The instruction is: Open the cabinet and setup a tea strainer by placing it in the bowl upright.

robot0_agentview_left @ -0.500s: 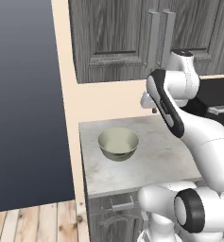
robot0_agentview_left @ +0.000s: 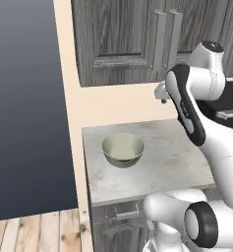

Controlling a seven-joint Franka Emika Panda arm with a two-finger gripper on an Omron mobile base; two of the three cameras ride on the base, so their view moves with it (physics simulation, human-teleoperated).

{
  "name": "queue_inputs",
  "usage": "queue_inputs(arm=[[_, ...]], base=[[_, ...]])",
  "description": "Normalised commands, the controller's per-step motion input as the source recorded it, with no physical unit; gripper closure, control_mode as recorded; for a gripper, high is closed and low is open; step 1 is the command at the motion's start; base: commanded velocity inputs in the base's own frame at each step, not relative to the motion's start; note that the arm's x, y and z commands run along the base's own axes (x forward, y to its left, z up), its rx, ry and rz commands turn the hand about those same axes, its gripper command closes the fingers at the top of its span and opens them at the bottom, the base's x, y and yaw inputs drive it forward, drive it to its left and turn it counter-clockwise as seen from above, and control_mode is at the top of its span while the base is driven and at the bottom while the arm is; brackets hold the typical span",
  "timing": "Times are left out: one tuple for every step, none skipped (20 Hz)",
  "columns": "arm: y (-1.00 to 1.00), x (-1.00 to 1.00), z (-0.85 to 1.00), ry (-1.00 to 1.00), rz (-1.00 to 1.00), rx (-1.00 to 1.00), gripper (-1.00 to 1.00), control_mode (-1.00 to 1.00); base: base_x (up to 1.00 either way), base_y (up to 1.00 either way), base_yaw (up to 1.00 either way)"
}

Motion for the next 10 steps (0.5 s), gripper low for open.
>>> queue_inputs(arm=[[0.00,-0.09,0.98,-0.47,-0.04,0.00,-1.00,-1.00],[-0.03,-0.11,0.99,-0.43,-0.07,0.00,-1.00,-1.00],[-0.02,-0.12,1.00,-0.36,-0.11,0.00,-1.00,-1.00],[0.00,-0.08,1.00,-0.33,-0.14,0.00,-1.00,-1.00],[0.00,-0.04,1.00,-0.29,-0.11,0.00,-1.00,-1.00],[-0.09,-0.01,1.00,-0.25,-0.10,0.00,-1.00,-1.00],[-0.21,0.00,1.00,-0.23,-0.09,0.00,-1.00,-1.00],[-0.19,0.00,1.00,-0.22,-0.09,-0.01,-1.00,-1.00],[-0.20,0.00,0.87,-0.16,-0.10,-0.10,-1.00,-1.00],[-0.16,0.00,0.76,-0.14,-0.10,-0.13,-1.00,-1.00]], base=[[0.00,0.00,0.00],[0.00,0.00,0.00],[0.00,0.00,0.00],[0.00,0.00,0.00],[0.00,0.00,0.00],[0.00,0.00,0.00],[0.00,0.00,0.00],[0.00,0.00,0.00],[0.00,0.00,0.00],[0.00,0.00,0.00]])
